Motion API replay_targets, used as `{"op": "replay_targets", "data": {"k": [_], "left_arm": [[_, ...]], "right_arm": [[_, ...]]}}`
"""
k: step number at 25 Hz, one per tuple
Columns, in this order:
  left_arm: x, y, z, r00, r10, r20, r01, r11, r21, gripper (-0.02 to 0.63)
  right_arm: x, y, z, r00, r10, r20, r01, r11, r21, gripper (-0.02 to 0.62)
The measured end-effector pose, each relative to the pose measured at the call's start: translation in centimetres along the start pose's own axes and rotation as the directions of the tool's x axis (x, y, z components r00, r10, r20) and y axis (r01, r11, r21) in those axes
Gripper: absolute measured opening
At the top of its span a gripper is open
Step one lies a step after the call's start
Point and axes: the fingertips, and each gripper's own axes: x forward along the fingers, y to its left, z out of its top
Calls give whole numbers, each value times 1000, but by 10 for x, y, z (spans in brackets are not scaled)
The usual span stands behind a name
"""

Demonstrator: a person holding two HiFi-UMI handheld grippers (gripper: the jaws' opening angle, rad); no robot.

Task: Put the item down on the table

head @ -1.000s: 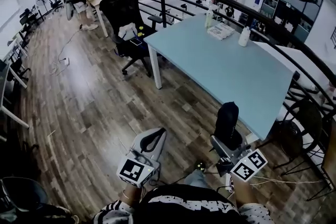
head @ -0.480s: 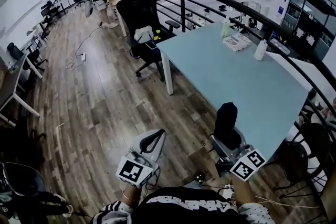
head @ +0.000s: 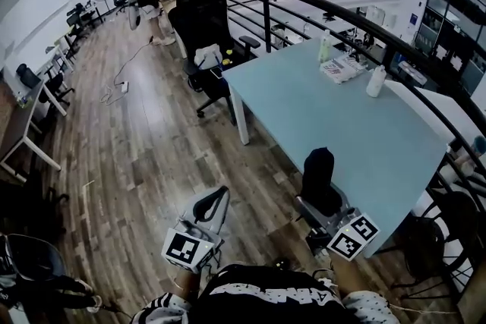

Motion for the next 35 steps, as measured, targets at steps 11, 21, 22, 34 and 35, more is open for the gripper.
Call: {"op": "replay_targets", "data": {"k": [11,21,22,34,35], "left_arm": [[78,-49,8,998,-63,16,63,998,27,0],[126,-20,-7,996,-92,-5,92,996,-23,0],[133,-13,-10,995,-101,-3,101,995,-28,0],[227,46,-30,975,-224,6,224,974,-31,0],[236,54,-31,971,-238,5,238,971,-29,0]], "right_arm": [[-34,-79,35,998,-53,15,53,999,-12,354],[-6,-112,35,995,-95,-12,95,995,-10,354],[1,-118,34,995,-103,-15,103,995,-11,354],[51,-182,41,969,-247,31,248,968,-25,354],[59,-188,41,965,-261,33,261,965,-20,354]]}}
